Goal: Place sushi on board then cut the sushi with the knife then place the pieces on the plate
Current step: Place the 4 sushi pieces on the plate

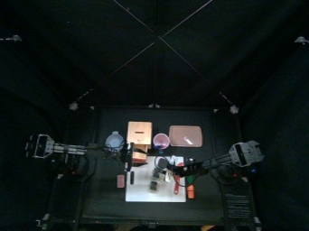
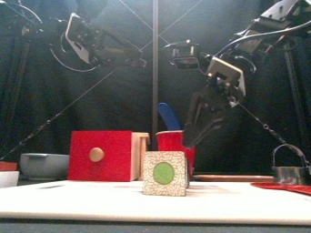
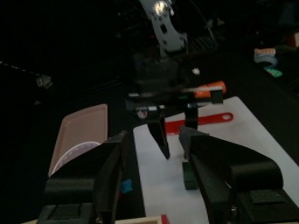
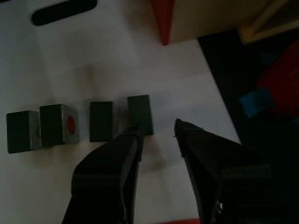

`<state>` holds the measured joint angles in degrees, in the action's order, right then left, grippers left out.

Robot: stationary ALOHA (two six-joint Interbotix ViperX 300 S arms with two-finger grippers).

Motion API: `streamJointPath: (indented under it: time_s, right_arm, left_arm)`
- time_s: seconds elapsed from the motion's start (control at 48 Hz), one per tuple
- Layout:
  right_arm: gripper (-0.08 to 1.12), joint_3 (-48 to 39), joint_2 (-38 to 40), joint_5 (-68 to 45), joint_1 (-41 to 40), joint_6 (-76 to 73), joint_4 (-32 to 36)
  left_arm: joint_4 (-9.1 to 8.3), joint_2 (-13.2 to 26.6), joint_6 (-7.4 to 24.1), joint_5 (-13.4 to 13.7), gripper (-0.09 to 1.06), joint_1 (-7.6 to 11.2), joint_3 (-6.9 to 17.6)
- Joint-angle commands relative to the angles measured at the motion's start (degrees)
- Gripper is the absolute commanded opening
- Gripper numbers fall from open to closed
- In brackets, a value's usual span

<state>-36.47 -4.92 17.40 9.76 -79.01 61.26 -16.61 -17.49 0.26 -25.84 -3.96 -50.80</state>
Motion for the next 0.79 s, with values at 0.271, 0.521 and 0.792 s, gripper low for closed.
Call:
streamJointPath:
  time_s: [0.271, 0.521, 0.792]
  right_arm:
    - [0.74, 2.11, -1.14, -0.53, -1.76, 1.14, -0.53]
    - [0.71, 2.11, -2.37, -1.85, -2.29, 1.14, -1.76]
    - [0.54, 2.02, -1.85, -2.55, -2.2, 1.14, -3.25]
  left_arm:
    - [2.46, -0.53, 0.18, -2.11, 0.85, -1.05, -0.88]
    - [2.46, -0.53, 0.09, -2.11, 0.85, -1.32, -1.41]
    - [2.64, -0.97, 0.09, -2.2, 0.85, -1.32, -1.85]
